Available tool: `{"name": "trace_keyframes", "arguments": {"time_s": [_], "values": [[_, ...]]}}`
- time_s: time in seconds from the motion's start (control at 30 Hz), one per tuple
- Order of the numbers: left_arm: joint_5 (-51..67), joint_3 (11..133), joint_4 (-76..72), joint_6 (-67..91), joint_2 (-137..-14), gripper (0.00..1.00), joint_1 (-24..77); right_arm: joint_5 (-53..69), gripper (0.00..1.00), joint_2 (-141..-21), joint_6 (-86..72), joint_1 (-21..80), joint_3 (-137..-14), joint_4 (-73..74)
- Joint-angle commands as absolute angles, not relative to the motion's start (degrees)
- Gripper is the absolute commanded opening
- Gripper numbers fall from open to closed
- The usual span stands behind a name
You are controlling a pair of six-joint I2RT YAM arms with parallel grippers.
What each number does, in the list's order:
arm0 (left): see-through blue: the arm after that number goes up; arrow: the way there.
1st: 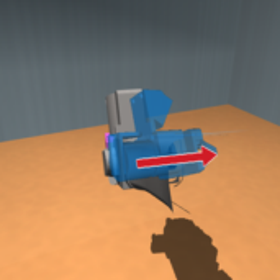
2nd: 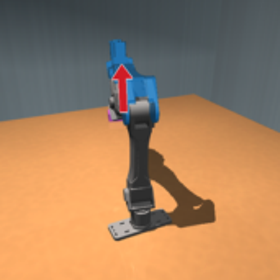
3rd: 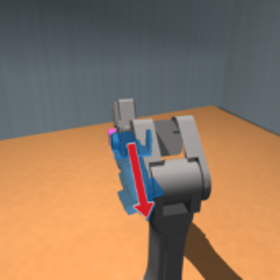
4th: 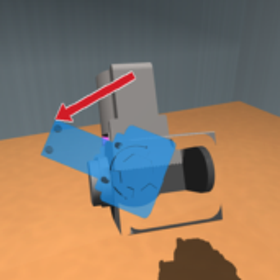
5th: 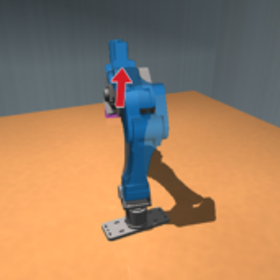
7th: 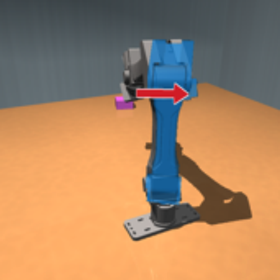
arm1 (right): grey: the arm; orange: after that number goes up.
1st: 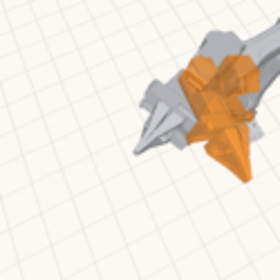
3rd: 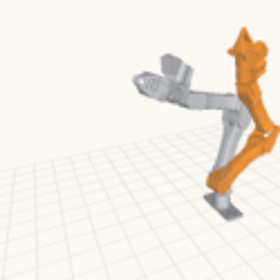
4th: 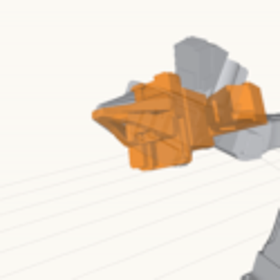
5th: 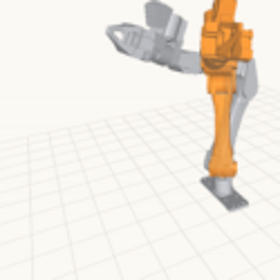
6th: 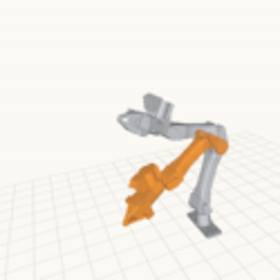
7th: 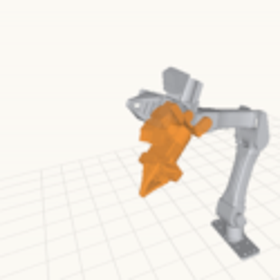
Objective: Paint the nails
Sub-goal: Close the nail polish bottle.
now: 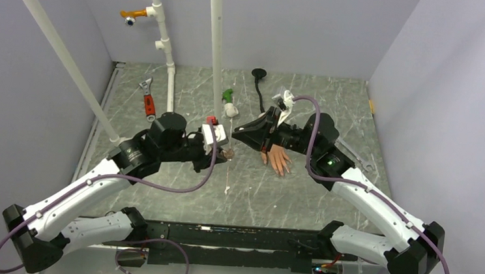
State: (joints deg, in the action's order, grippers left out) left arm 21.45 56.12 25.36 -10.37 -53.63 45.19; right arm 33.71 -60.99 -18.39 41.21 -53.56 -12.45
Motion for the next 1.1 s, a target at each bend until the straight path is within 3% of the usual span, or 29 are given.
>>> {"name": "trace_keyframes", "arguments": {"time_s": [0.0, 0.3, 0.47, 1.07], "values": [[27.00, 62.91, 27.85, -12.41, -57.33, 0.00, 44.95, 35.88, 0.00, -59.81, -14.40, 41.49, -57.09, -13.71], [29.10, 70.97, 32.21, -16.57, -64.35, 0.00, 44.90, 31.22, 0.00, -56.65, -12.01, 41.41, -57.33, -11.91], [32.08, 65.88, 24.29, -13.93, -63.47, 0.00, 43.36, 30.32, 0.00, -55.64, -13.26, 41.40, -55.96, -12.36], [35.96, 61.91, 19.54, -9.78, -61.31, 0.00, 40.69, 28.27, 0.00, -58.05, -15.64, 41.45, -55.52, -10.39]]}}
